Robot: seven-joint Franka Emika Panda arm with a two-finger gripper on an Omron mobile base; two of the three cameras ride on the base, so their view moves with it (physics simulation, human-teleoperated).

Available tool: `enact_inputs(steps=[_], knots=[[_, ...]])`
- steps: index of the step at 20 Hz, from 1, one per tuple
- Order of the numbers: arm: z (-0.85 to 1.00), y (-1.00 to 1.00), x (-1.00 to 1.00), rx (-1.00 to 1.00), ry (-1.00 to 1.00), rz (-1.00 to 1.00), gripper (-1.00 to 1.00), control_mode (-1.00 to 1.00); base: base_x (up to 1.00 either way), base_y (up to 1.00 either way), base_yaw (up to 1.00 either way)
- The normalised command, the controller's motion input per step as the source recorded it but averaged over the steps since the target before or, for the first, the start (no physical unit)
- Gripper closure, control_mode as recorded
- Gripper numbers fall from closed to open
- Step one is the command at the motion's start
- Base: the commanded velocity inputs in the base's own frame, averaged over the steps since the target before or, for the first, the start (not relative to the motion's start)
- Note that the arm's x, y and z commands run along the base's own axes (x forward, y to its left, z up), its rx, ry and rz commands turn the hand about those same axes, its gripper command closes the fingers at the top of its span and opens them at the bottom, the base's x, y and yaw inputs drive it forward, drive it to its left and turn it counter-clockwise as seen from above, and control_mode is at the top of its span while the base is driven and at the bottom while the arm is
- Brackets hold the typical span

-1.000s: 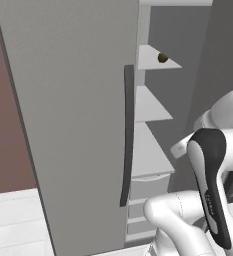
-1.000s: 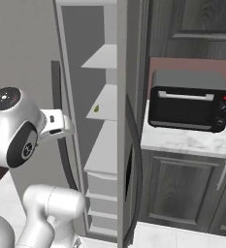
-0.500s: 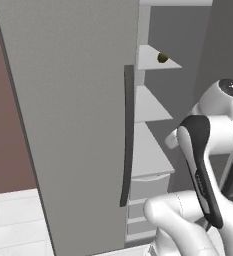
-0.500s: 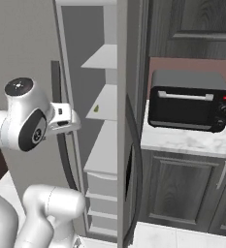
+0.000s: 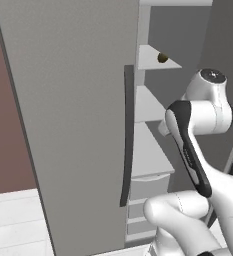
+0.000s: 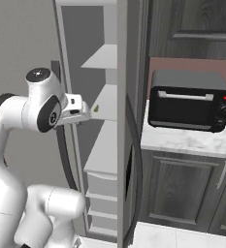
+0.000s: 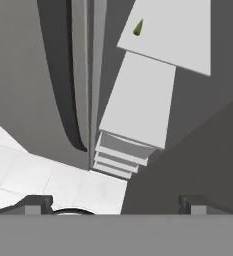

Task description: Take the kiwi, cucumber, and lemon wedge from the freezer and place them in the bowl on the counter.

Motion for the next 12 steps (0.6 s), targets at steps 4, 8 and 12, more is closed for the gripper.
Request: enact_inputs(steps=[4,8,12], knots=[[-0.24,-0.08,0.45,0.00,0.00,0.00,-1.00,-1.00,0.00,0.00,0.00],[-0.31,-0.07,0.45,0.00,0.00,0.00,-1.00,-1.00,0.00,0.00,0.00],[-0.14,0.00,0.42,0.06,-0.01,0.00,-1.00,-1.00,0.00,0.00,0.00]])
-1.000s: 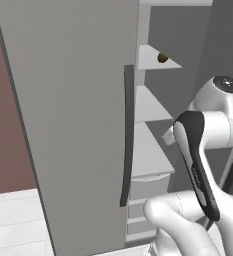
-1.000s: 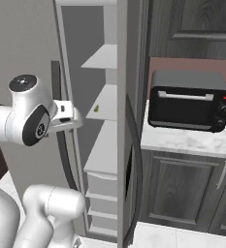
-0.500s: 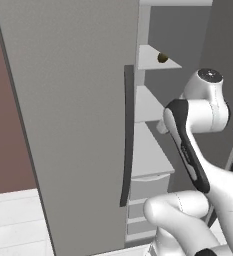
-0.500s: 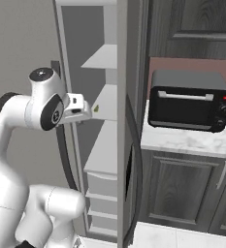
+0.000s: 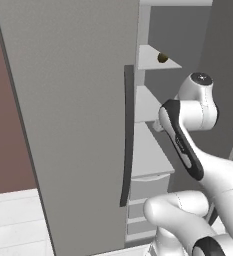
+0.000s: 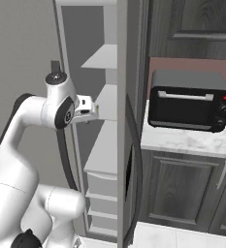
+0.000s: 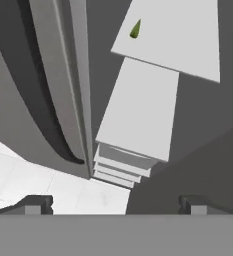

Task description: Take the kiwi, cucumber, and lemon wedge from the freezer and place them in the bowl on the counter.

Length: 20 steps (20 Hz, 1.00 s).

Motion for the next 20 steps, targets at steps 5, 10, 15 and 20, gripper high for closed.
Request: enact_inputs(steps=[5,10,15,20], knots=[[-0.02,0.00,0.33,0.17,-0.08,0.00,-1.00,-1.00,0.00,0.00,0.00],[-0.04,0.00,0.43,0.16,-0.03,-0.01,-1.00,-1.00,0.00,0.00,0.00],[-0.02,-0.02,0.12,0.07,0.02,-0.01,-1.00,-1.00,0.00,0.00,0.00],[-0.07,0.00,0.35,0.13,0.00,0.00,-1.00,-1.00,0.00,0.00,0.00]])
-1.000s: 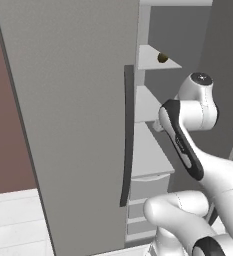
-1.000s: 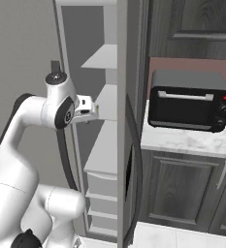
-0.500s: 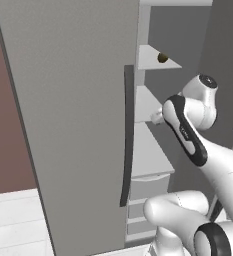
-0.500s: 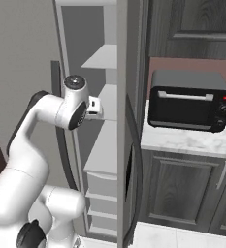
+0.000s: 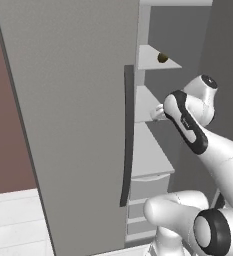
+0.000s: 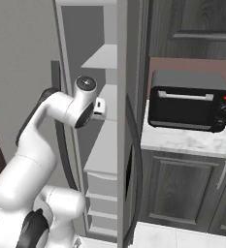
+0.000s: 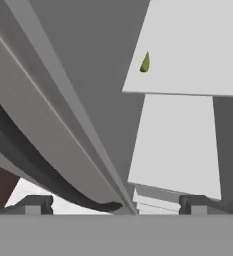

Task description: Take the kiwi, cucumber, and lemon wedge from the freezer and place them in the bowl on the counter.

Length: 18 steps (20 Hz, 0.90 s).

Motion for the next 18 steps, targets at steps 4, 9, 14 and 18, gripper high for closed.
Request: enact_inputs(steps=[4,9,14,18], knots=[[-0.15,0.00,0.37,0.16,-0.03,0.00,-1.00,-1.00,0.00,0.00,0.00],[-0.16,0.01,0.39,0.06,0.00,-0.01,-1.00,-1.00,0.00,0.00,0.00],[-0.01,0.00,0.37,0.03,0.00,0.00,-1.00,-1.00,0.00,0.00,0.00],[0.00,0.00,0.42,0.00,0.00,0.00,-1.00,-1.00,0.00,0.00,0.00]])
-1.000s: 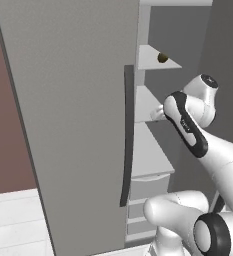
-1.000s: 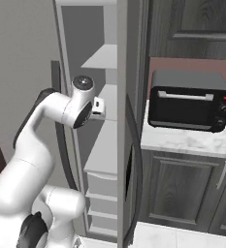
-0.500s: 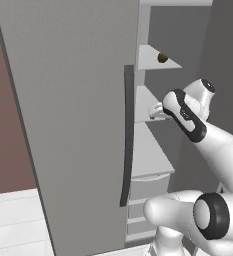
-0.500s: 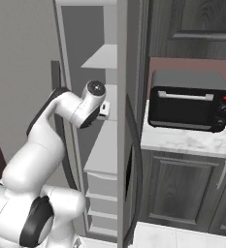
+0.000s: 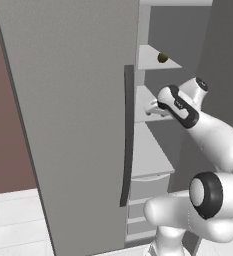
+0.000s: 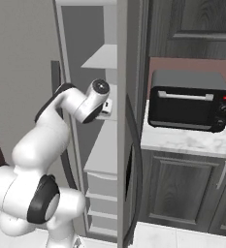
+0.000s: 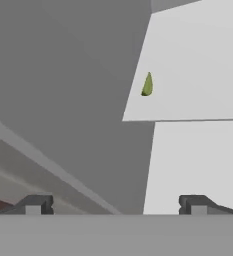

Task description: Take the kiwi, cucumber, and lemon wedge from the freezer and place them in the bowl on the counter.

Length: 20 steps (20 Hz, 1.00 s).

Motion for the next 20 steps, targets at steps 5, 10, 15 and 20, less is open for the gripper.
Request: enact_inputs(steps=[5,10,15,20], knots=[[-0.05,0.00,0.39,0.00,0.00,0.00,-1.00,-1.00,0.00,0.00,0.00],[-0.18,0.00,0.33,0.00,0.00,0.00,-1.00,-1.00,0.00,0.00,0.00],[-0.25,0.02,0.29,0.00,-0.02,0.01,-1.00,-1.00,0.00,0.00,0.00],[-0.07,0.05,0.18,0.04,-0.03,0.05,-1.00,-1.00,0.00,0.00,0.00]])
